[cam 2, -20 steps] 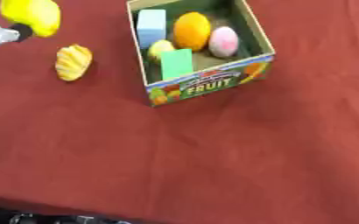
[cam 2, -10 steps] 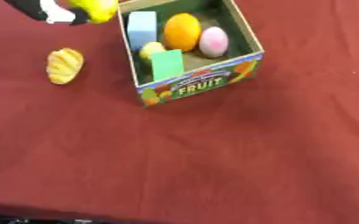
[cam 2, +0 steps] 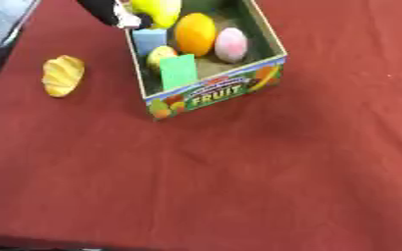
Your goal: Pick up objects on the table and place them in the box.
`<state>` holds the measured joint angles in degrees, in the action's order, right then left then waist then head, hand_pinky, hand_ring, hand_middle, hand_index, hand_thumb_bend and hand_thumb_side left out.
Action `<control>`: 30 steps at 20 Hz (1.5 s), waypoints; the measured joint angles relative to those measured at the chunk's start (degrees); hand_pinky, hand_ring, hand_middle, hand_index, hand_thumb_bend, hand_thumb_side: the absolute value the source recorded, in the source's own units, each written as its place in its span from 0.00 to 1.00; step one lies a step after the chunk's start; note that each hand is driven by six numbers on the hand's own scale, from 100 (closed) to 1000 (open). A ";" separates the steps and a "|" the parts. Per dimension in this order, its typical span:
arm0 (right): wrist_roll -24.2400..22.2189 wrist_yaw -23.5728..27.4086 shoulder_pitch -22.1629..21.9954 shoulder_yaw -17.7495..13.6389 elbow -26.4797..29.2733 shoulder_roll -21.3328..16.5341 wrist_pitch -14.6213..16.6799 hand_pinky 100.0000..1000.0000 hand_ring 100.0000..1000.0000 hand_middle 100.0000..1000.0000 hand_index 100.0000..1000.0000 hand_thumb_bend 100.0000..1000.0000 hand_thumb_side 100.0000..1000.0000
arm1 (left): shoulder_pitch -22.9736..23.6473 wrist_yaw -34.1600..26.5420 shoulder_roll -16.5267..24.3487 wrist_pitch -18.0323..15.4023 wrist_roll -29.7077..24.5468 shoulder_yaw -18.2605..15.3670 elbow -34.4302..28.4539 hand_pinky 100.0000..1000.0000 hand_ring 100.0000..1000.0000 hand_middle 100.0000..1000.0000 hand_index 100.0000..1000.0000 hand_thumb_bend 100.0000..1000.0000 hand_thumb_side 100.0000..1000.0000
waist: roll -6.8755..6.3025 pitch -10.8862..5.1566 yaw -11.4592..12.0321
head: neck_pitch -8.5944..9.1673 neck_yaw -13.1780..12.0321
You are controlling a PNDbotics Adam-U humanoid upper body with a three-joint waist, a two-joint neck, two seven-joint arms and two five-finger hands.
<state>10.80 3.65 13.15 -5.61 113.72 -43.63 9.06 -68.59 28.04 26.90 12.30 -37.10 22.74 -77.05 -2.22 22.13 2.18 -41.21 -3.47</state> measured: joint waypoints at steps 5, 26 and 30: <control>-0.41 0.39 0.50 0.31 0.00 0.03 -0.15 0.76 0.66 0.59 0.70 0.00 0.44 | -0.49 2.19 -3.26 -2.17 0.86 0.01 5.06 0.75 0.68 0.64 0.79 0.49 0.00 | -0.11 0.16 -0.47 | 0.25 -0.27; 0.54 1.03 -1.16 -0.44 0.00 0.57 -0.41 0.75 0.66 0.59 0.69 0.00 0.44 | 8.80 2.55 10.43 -1.57 -0.44 -3.09 -7.80 0.78 0.73 0.68 0.80 0.47 0.00 | 0.68 -1.46 2.11 | -0.39 0.96; 0.77 1.01 -1.31 -0.50 0.00 0.57 -0.48 0.75 0.66 0.59 0.69 0.00 0.43 | 10.22 0.92 13.21 0.73 -1.17 -3.58 -10.55 0.78 0.73 0.69 0.81 0.50 0.00 | 0.83 -1.51 2.38 | -0.55 1.22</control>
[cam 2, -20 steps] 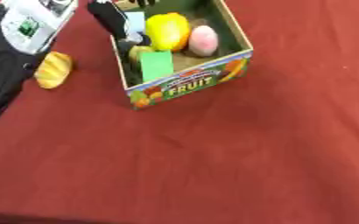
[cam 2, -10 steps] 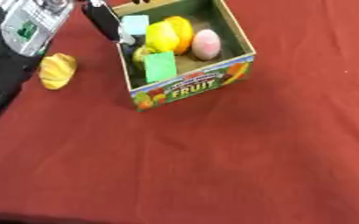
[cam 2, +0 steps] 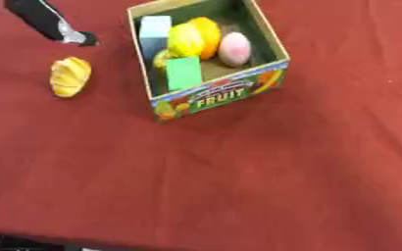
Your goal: Pick up objects on the table and place them in the box.
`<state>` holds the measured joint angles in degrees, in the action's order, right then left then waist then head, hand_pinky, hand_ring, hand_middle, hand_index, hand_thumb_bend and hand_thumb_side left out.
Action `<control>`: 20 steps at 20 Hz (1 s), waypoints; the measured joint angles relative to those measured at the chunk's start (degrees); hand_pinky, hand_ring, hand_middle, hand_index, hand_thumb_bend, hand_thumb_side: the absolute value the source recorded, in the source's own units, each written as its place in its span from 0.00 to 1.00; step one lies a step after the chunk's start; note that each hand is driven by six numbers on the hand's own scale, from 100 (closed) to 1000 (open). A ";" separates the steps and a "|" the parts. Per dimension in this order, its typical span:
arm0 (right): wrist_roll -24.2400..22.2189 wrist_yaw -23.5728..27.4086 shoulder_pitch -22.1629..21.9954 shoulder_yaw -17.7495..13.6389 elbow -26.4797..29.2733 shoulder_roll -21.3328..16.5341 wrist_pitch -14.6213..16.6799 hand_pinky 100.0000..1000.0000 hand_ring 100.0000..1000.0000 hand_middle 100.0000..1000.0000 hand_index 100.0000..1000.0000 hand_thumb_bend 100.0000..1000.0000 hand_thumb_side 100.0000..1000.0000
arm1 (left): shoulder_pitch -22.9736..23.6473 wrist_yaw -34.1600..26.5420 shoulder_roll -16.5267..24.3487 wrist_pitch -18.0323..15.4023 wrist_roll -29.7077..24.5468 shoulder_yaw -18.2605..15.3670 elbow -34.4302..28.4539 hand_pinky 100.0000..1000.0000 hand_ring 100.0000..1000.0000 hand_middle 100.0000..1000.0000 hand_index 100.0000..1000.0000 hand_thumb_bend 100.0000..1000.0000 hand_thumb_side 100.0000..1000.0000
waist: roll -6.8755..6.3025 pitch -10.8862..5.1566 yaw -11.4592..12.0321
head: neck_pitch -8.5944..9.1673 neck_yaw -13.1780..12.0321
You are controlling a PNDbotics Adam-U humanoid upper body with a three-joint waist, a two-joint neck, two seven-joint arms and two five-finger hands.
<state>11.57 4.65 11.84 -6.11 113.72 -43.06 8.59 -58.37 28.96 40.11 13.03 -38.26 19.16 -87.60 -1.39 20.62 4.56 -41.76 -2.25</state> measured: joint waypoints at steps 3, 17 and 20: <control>0.16 -0.02 -0.25 -0.05 0.00 0.01 -0.13 0.75 0.66 0.59 0.69 0.00 0.43 | 2.80 -0.56 2.41 1.24 -1.00 0.01 0.86 0.78 0.74 0.68 0.81 0.50 0.00 | 0.48 -0.11 0.37 | 0.00 0.10; 0.27 -0.02 0.12 -0.03 0.00 0.45 -0.29 0.75 0.65 0.58 0.69 0.00 0.43 | 1.91 1.26 2.44 -1.57 -5.65 1.44 14.57 0.78 0.75 0.71 0.80 0.55 0.00 | 0.89 0.46 -0.04 | 0.46 -0.70; 0.27 -0.02 0.22 -0.01 0.00 0.48 -0.30 0.75 0.65 0.58 0.69 0.00 0.44 | 1.81 3.17 1.56 -2.36 -5.54 1.42 17.82 0.78 0.75 0.71 0.79 0.54 0.00 | 1.07 0.77 -0.08 | 0.55 -0.71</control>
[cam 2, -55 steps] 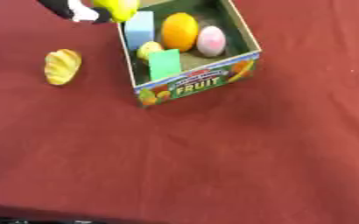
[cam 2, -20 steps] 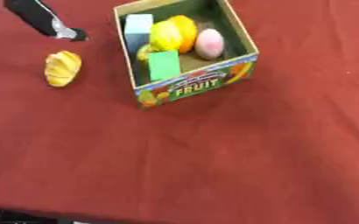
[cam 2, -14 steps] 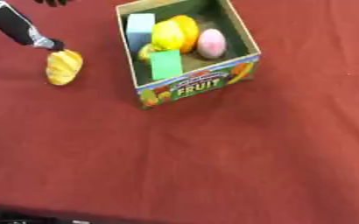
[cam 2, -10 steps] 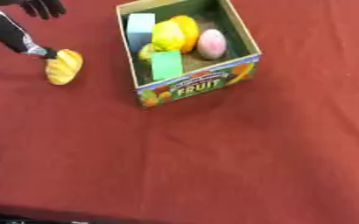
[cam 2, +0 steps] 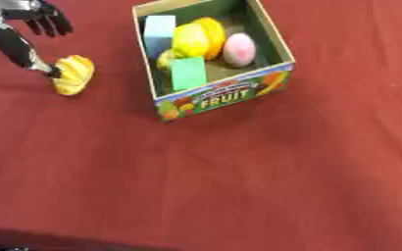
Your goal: Pick up objects on the table and place them in the box.
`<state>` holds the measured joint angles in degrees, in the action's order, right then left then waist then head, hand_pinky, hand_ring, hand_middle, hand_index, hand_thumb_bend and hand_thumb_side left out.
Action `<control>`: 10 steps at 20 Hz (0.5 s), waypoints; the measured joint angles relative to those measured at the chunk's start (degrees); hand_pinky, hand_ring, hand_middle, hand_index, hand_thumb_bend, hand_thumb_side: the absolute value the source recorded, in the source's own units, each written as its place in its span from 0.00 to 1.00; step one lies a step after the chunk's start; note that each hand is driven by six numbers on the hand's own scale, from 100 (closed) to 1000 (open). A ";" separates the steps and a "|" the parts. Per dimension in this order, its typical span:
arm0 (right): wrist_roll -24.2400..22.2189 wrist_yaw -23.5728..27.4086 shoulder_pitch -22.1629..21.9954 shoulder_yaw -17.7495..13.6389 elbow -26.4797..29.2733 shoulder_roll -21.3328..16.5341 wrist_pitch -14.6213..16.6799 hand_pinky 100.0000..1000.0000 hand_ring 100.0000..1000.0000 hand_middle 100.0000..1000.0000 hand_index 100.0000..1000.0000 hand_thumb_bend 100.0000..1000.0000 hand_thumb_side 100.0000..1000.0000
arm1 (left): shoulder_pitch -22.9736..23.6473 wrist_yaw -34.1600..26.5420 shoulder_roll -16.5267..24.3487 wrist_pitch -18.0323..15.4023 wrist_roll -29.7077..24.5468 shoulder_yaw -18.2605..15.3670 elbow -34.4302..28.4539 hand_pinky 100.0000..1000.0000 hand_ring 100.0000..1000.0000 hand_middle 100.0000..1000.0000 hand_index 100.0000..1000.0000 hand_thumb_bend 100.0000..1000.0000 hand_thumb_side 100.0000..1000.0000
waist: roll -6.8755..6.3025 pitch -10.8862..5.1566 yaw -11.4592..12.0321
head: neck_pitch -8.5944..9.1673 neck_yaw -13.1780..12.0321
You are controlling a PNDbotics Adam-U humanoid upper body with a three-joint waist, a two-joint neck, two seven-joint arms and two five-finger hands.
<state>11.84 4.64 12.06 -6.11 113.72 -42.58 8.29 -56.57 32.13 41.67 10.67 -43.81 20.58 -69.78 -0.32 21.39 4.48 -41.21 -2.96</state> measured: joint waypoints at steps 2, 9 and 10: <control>0.00 0.00 0.02 0.03 0.00 0.06 -0.01 0.75 0.65 0.58 0.69 0.00 0.44 | -0.05 0.74 -0.63 -0.60 0.32 -0.03 1.74 0.77 0.75 0.70 0.78 0.53 0.00 | 0.11 0.25 -0.06 | 0.16 0.00; 0.01 0.00 0.13 0.10 0.00 0.53 -0.03 0.75 0.65 0.58 0.69 0.00 0.44 | -0.79 2.96 -2.58 -1.97 1.42 -0.27 6.04 0.76 0.74 0.69 0.76 0.51 0.00 | 0.18 0.73 -0.23 | 0.47 -0.03; 0.01 0.00 0.22 0.10 0.00 0.55 -0.03 0.75 0.65 0.58 0.69 0.00 0.44 | -0.99 3.44 -2.88 -2.16 1.62 -0.37 6.66 0.75 0.73 0.69 0.76 0.49 0.00 | 0.19 0.81 -0.24 | 0.47 -0.04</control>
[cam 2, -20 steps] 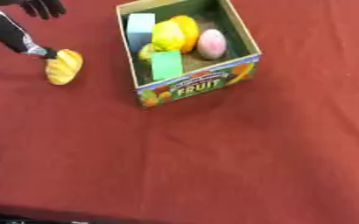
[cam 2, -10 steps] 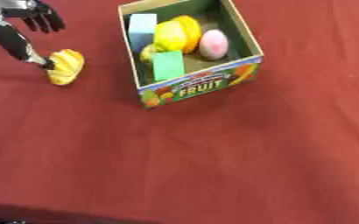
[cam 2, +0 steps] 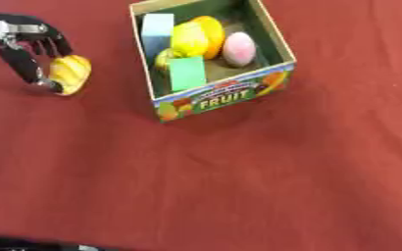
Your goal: Pick up objects on the table and place them in the box.
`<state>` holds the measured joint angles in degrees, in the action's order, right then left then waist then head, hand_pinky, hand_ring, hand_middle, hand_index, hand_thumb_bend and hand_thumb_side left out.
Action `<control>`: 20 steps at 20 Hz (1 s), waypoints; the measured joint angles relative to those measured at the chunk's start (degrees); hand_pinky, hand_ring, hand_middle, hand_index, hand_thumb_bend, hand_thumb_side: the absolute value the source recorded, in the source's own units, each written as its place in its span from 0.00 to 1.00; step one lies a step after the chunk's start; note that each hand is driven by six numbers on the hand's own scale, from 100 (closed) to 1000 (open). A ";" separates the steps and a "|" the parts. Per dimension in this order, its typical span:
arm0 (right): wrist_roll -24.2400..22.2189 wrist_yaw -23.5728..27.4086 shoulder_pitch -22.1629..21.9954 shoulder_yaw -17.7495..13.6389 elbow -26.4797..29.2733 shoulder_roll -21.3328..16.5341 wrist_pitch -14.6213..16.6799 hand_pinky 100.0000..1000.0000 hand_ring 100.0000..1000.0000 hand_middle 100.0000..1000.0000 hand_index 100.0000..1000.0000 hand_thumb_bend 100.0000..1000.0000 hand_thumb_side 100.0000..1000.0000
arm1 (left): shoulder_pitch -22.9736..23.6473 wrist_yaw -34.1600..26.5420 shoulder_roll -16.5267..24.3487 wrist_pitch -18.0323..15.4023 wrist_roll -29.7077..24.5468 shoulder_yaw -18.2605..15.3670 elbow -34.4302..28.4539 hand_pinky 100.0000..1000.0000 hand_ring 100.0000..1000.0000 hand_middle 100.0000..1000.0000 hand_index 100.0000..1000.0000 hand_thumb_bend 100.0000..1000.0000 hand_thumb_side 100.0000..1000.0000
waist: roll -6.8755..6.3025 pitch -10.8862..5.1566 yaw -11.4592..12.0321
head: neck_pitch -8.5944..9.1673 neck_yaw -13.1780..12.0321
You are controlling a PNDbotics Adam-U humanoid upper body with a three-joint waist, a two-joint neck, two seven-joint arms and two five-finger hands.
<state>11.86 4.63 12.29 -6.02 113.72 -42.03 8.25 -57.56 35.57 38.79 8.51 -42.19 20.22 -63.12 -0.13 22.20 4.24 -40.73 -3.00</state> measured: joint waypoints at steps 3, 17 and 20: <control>0.01 0.00 0.07 0.00 0.00 0.04 -0.01 0.75 0.65 0.58 0.69 0.00 0.44 | -0.38 1.69 -0.78 -0.62 1.14 -0.19 1.65 0.74 0.72 0.67 0.74 0.45 0.00 | 0.02 0.05 -0.07 | 0.01 -0.02; 0.26 0.00 -0.20 -0.08 0.00 0.45 -0.15 0.75 0.65 0.58 0.69 0.00 0.43 | -0.98 4.64 -1.90 -1.90 5.01 -0.93 -1.26 0.66 0.61 0.55 0.60 0.17 0.00 | -0.01 -0.22 -0.67 | -0.01 -0.12; 0.37 0.00 -0.25 -0.18 0.00 0.45 -0.15 0.75 0.65 0.58 0.69 0.00 0.44 | -2.13 3.69 -1.14 -1.43 4.43 -1.07 -5.30 0.66 0.61 0.55 0.60 0.19 0.00 | -0.18 -0.70 -0.68 | -0.05 -0.06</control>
<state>12.22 4.64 12.03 -6.20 113.72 -41.58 8.10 -59.69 39.26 37.65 7.08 -37.76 19.14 -68.43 -0.31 21.51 3.56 -40.79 -3.05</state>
